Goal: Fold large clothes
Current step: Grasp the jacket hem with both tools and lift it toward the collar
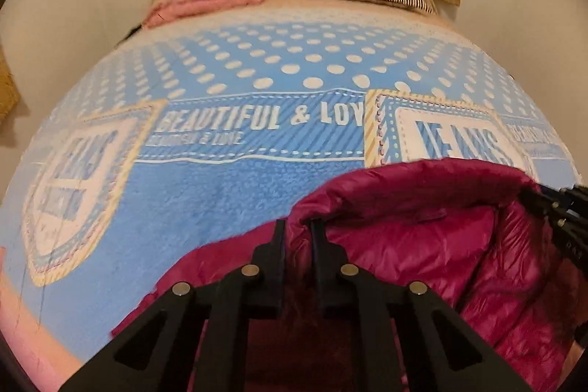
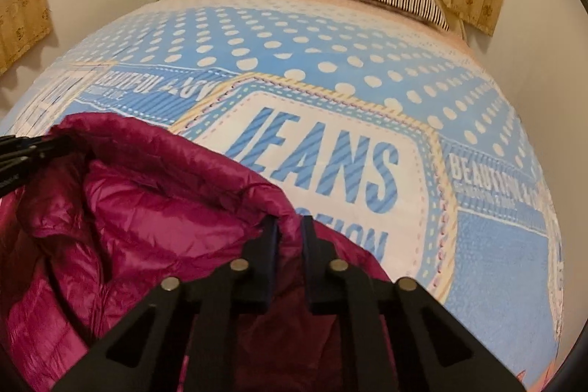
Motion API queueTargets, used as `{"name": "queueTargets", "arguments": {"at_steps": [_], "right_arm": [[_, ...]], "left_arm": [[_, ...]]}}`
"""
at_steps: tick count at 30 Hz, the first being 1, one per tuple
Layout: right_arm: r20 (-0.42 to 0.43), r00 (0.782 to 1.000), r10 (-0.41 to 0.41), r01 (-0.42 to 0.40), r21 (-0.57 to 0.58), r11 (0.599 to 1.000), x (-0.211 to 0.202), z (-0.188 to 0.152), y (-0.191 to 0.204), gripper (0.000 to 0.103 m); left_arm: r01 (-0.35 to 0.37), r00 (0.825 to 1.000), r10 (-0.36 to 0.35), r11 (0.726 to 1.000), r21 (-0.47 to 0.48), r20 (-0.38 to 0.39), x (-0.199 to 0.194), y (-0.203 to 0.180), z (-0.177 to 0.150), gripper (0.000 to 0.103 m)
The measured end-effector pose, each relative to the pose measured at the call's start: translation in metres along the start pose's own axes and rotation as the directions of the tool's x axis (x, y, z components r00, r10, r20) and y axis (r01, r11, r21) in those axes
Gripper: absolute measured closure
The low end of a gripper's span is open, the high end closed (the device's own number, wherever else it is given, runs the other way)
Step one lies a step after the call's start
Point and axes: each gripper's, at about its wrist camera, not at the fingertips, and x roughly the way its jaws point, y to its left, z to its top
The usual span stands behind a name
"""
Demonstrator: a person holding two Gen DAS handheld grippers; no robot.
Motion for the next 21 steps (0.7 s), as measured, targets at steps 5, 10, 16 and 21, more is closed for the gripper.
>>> {"name": "queueTargets", "arguments": {"at_steps": [5,10,16,21], "right_arm": [[0.037,0.999,-0.022,0.023,-0.03,0.999,-0.013,-0.014,0.005,0.094],[0.02,0.999,-0.046,0.046,-0.042,0.998,-0.009,-0.036,0.009,0.096],[0.012,0.995,-0.095,0.096,-0.085,0.992,0.004,-0.059,0.017,0.096],[0.015,0.995,-0.098,0.099,-0.079,0.992,0.005,-0.059,0.013,0.096]], "left_arm": [[-0.022,1.0,0.021,0.999,0.037,0.02,-0.008,-0.004,-0.029,0.093],[-0.04,0.999,0.041,0.998,0.049,-0.02,0.01,-0.004,-0.053,0.094],[-0.05,0.999,0.05,0.997,0.062,-0.004,0.003,-0.008,-0.063,0.093],[-0.012,0.997,0.01,1.0,0.022,0.071,-0.044,0.0,-0.052,0.067]]}}
